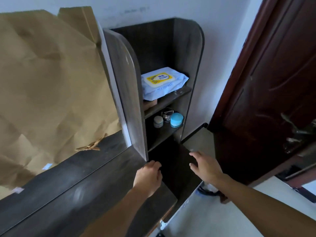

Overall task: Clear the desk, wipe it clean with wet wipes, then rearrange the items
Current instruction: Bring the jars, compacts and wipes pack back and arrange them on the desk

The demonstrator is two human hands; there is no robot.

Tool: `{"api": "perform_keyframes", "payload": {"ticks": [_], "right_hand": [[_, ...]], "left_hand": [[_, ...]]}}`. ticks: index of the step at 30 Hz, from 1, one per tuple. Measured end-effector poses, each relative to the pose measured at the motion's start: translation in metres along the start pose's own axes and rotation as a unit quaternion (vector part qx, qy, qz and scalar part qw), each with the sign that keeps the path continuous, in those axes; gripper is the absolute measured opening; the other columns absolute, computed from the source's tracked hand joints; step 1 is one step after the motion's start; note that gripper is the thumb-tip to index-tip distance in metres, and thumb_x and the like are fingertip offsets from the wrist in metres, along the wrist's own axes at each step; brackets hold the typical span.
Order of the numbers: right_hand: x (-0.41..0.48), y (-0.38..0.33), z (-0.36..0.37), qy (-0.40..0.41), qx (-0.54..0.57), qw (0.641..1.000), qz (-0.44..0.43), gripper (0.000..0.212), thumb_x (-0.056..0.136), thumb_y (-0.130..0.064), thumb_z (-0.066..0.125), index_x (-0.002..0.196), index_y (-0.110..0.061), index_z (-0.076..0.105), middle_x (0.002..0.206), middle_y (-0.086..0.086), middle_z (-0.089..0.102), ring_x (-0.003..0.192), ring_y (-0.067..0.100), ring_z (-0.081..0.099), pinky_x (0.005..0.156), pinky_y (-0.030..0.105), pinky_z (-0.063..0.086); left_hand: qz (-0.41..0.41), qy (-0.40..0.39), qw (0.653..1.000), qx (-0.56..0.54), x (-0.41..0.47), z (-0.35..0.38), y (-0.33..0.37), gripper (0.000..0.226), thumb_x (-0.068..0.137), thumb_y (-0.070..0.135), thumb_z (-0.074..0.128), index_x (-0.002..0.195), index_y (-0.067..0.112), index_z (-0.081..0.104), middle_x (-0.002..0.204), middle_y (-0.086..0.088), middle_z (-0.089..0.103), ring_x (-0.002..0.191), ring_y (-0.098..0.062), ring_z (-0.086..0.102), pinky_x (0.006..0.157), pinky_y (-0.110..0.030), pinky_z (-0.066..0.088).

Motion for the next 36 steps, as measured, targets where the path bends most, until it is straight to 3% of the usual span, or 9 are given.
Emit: {"api": "perform_keyframes", "payload": {"ticks": [9,15,17,21,24,28,33,36], "right_hand": [[0.091,0.011,-0.021,0.037,-0.041,0.997,-0.051,0.046,0.087,-0.038,0.057,0.129,-0.023,0.049,0.118,-0.001,0.054,0.108,0.017,0.052,0.080,0.027,0.045],[0.152,0.001,-0.019,0.045,-0.074,0.982,-0.169,0.060,0.081,-0.028,0.063,0.135,-0.013,0.043,0.139,0.007,0.040,0.129,0.026,0.039,0.097,0.038,0.048],[0.172,-0.003,-0.016,0.037,-0.093,0.978,-0.184,0.067,0.080,-0.030,0.063,0.139,-0.015,0.037,0.145,0.009,0.033,0.132,0.028,0.034,0.099,0.039,0.047],[0.212,-0.003,-0.013,0.020,-0.110,0.975,-0.192,0.079,0.072,-0.032,0.070,0.140,-0.019,0.034,0.150,0.014,0.027,0.128,0.035,0.036,0.085,0.040,0.051],[0.238,0.002,-0.006,-0.032,-0.136,0.975,-0.174,0.082,0.075,-0.037,0.070,0.143,-0.022,0.026,0.154,0.015,0.015,0.133,0.036,0.025,0.090,0.042,0.047],[0.243,0.009,0.002,-0.032,-0.158,0.966,-0.202,0.070,0.080,-0.017,0.061,0.141,-0.020,0.029,0.146,0.014,0.029,0.130,0.035,0.027,0.083,0.040,0.051],[0.245,0.025,-0.004,-0.030,-0.166,0.950,-0.263,0.072,0.075,-0.022,0.070,0.135,-0.023,0.031,0.125,0.004,0.042,0.123,0.028,0.035,0.068,0.034,0.049],[0.239,0.033,-0.002,-0.052,-0.121,0.952,-0.278,0.067,0.070,-0.023,0.073,0.127,-0.022,0.037,0.119,0.006,0.044,0.113,0.027,0.043,0.067,0.038,0.050]], "left_hand": [[-0.031,-0.021,0.999,-0.013,0.085,0.007,0.000,0.025,0.088,0.023,0.048,0.110,0.019,0.061,0.110,0.003,0.063,0.093,-0.020,0.063,0.076,-0.032,0.050],[-0.101,-0.024,0.994,-0.021,0.105,0.015,-0.010,0.025,0.087,0.020,0.050,0.108,0.016,0.063,0.107,-0.002,0.064,0.092,-0.023,0.062,0.076,-0.033,0.049],[-0.133,-0.017,0.991,-0.019,0.110,0.016,-0.013,0.025,0.086,0.019,0.050,0.107,0.016,0.063,0.106,-0.004,0.064,0.092,-0.026,0.062,0.077,-0.035,0.050],[-0.186,0.011,0.982,-0.036,0.124,0.021,-0.011,0.027,0.083,0.015,0.055,0.108,0.013,0.065,0.108,-0.008,0.065,0.090,-0.031,0.064,0.078,-0.039,0.053],[-0.204,0.027,0.978,-0.028,0.143,0.028,-0.009,0.035,0.081,0.012,0.058,0.115,0.009,0.062,0.114,-0.011,0.060,0.093,-0.032,0.063,0.080,-0.039,0.052],[-0.252,0.043,0.966,-0.030,0.168,0.041,-0.007,0.044,0.081,0.011,0.060,0.124,0.007,0.055,0.125,-0.014,0.052,0.103,-0.035,0.058,0.084,-0.042,0.050],[-0.313,0.069,0.947,-0.022,0.209,0.059,-0.012,0.070,0.082,0.021,0.063,0.144,0.014,0.031,0.144,-0.015,0.032,0.114,-0.039,0.051,0.086,-0.044,0.049],[-0.336,0.095,0.937,-0.026,0.232,0.068,-0.015,0.080,0.077,0.024,0.068,0.146,0.016,0.027,0.142,-0.017,0.033,0.120,-0.039,0.046,0.088,-0.045,0.047]]}}
Point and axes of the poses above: each hand's wrist, its own x-axis towards the middle knuckle, its own z-axis out of the palm, y = z × x, the point moved 4 cm from there along x, towards the middle knuckle
